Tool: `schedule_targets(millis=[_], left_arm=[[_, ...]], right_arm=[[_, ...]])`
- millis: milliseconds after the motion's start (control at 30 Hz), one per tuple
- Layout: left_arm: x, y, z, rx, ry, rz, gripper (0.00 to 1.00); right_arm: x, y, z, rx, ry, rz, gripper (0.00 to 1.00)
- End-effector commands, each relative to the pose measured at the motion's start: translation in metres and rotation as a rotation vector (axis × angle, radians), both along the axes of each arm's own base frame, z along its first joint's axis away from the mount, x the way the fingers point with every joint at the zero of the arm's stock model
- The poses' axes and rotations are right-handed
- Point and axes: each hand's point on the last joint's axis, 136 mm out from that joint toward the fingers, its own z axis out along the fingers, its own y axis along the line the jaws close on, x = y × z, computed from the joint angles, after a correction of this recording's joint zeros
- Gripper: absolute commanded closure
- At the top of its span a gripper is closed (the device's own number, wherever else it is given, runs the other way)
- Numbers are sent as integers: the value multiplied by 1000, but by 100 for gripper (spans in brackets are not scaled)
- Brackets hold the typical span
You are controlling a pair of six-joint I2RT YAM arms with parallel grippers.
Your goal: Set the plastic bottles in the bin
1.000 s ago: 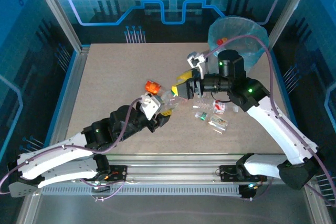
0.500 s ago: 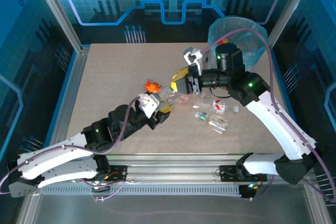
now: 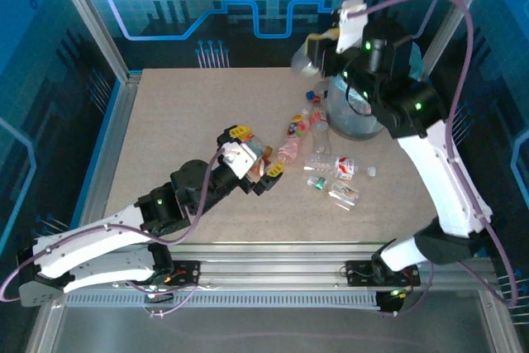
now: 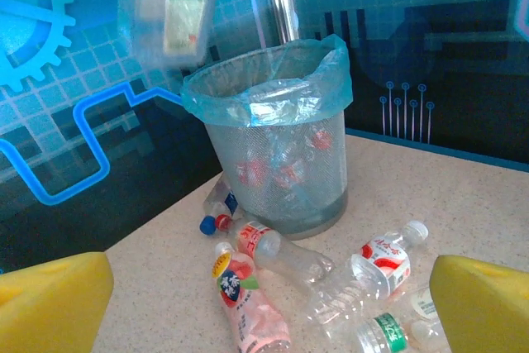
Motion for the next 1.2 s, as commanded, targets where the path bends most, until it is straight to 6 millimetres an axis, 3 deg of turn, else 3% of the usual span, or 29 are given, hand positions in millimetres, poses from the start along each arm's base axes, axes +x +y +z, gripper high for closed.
schedule_targets(millis=[0, 133, 333, 800, 1167], left_arm=[[6, -1, 25, -45, -64, 25, 1], [10, -5, 21, -32, -57, 27, 1], [17, 5, 13, -37, -36, 53, 1], [22, 32, -9, -72, 27, 118, 1], [26, 40, -23, -57, 52, 140, 1]], right_arm=[[42, -75, -10, -176, 36, -453, 100], [77, -93, -28, -289, 113, -572, 100], [110, -98, -84, -370, 242, -609, 99], [157, -125, -202, -291, 515, -594, 91], [175, -154, -278, -95, 673, -557, 85]])
